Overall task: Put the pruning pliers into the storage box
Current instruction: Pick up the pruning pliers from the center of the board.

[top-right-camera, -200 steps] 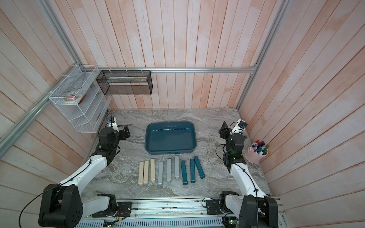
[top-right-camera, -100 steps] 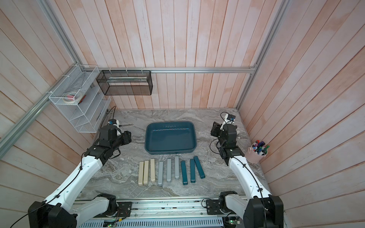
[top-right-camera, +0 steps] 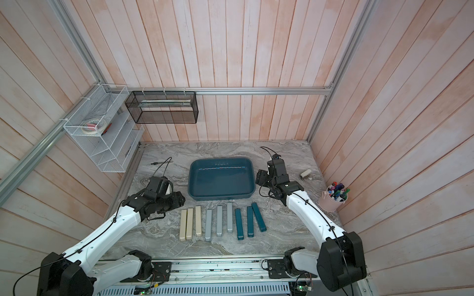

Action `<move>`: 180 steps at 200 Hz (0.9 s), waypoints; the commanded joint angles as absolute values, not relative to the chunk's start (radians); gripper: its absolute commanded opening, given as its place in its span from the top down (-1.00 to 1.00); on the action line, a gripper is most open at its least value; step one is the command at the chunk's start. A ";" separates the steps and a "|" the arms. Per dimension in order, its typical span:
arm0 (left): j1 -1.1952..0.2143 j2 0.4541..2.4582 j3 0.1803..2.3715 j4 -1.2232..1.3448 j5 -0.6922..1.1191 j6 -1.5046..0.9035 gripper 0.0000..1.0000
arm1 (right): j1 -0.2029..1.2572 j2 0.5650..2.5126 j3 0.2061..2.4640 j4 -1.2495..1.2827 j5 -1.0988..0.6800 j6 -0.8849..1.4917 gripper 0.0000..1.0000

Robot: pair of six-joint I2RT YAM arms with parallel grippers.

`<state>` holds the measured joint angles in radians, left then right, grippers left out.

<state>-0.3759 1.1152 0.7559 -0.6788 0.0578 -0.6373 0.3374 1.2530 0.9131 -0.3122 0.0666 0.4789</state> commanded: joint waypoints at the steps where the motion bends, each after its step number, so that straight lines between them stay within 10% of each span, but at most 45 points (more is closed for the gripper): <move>1: -0.396 1.092 0.712 -0.714 0.082 -0.710 -0.40 | 0.348 1.255 0.890 -0.351 0.038 0.495 -0.40; 180: -0.437 1.168 0.640 -0.692 0.043 -0.743 -0.28 | 0.375 1.282 0.796 -0.277 0.003 0.529 -0.29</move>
<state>-0.4332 1.1549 0.6514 -0.7082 0.0704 -0.7452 0.3698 1.2686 0.8097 -0.2920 0.0154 0.5129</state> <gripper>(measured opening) 0.640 0.648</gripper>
